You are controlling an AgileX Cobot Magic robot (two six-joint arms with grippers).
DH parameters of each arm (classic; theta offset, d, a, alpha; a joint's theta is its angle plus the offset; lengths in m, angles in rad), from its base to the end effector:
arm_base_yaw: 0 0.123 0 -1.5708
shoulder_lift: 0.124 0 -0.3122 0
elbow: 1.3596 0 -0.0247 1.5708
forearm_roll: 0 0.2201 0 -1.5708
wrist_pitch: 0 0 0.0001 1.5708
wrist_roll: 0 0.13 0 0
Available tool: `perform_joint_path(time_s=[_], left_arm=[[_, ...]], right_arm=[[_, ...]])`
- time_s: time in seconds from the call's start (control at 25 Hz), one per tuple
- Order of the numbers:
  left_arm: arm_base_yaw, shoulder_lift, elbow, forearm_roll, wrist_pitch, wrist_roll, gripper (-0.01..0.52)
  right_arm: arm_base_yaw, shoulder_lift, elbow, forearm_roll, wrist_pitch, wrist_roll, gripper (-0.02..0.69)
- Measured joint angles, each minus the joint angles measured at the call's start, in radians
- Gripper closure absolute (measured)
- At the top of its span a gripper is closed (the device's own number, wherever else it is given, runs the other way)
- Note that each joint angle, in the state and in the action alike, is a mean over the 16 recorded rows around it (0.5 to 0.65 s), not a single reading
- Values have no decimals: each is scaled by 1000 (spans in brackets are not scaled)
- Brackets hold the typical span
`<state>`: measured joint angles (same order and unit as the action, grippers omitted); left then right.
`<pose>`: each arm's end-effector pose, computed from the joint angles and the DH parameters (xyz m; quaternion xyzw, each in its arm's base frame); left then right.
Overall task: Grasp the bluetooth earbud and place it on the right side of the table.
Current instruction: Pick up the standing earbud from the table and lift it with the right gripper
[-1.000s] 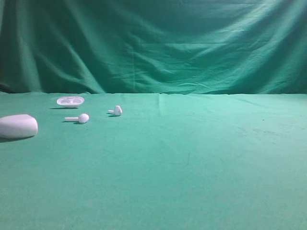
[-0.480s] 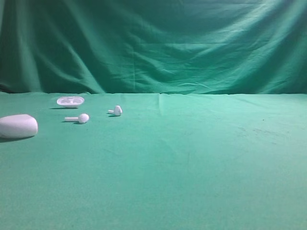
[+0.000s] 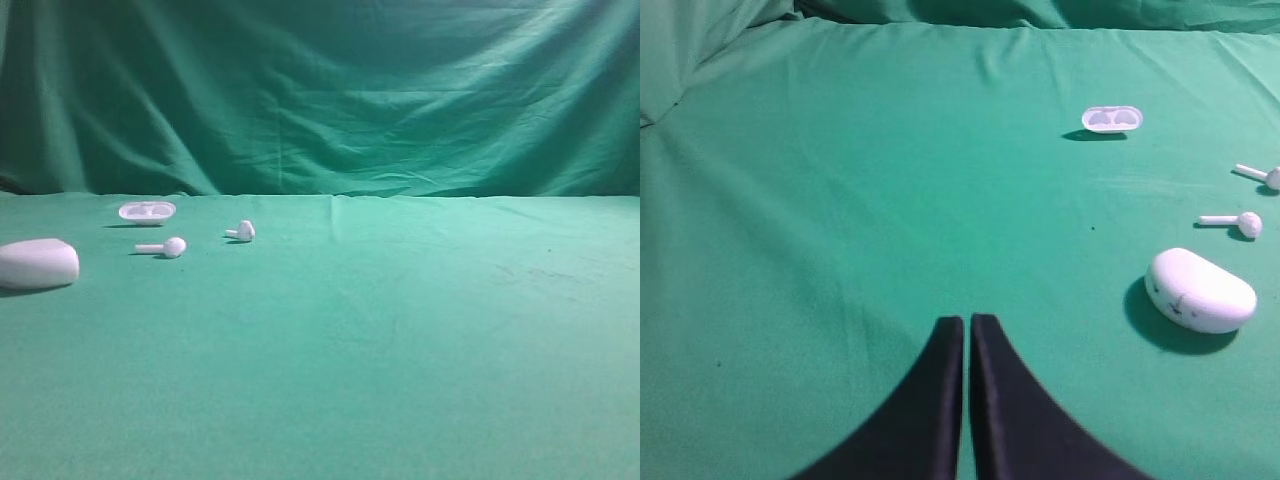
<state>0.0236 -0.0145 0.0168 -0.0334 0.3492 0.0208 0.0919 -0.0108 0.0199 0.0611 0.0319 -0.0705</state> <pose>0.0324 -0.0007 0.1664 -0.0101 0.7940 -0.0006 0.6078 0.0370 0.0037 0.2060 -0.0357 0.6896 0.0305 0.7226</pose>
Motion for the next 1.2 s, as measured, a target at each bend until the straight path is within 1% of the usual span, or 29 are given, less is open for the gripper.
perform_joint_path(time_s=[0.16,0.32,0.44,0.56,0.72,0.88,1.04,1.2], left_arm=[[0,0,0,0,0,0,514],[0,0,0,0,0,0,514],[0,0,0,0,0,0,514],[0,0,0,0,0,0,514],[0,0,0,0,0,0,514],[0,0,0,0,0,0,514],[0,0,0,0,0,0,514],[0,0,0,0,0,0,514]], right_arm=[[0,26,-50,62,-70,-6,665],[0,99,-144,119,-33,-25,665],[0,187,-231,152,65,-50,665],[0,301,-329,171,209,-75,665],[0,490,-457,177,390,-115,665],[9,693,-575,191,530,-165,665],[54,898,-697,195,638,-216,665],[137,1105,-842,171,719,-250,665]])
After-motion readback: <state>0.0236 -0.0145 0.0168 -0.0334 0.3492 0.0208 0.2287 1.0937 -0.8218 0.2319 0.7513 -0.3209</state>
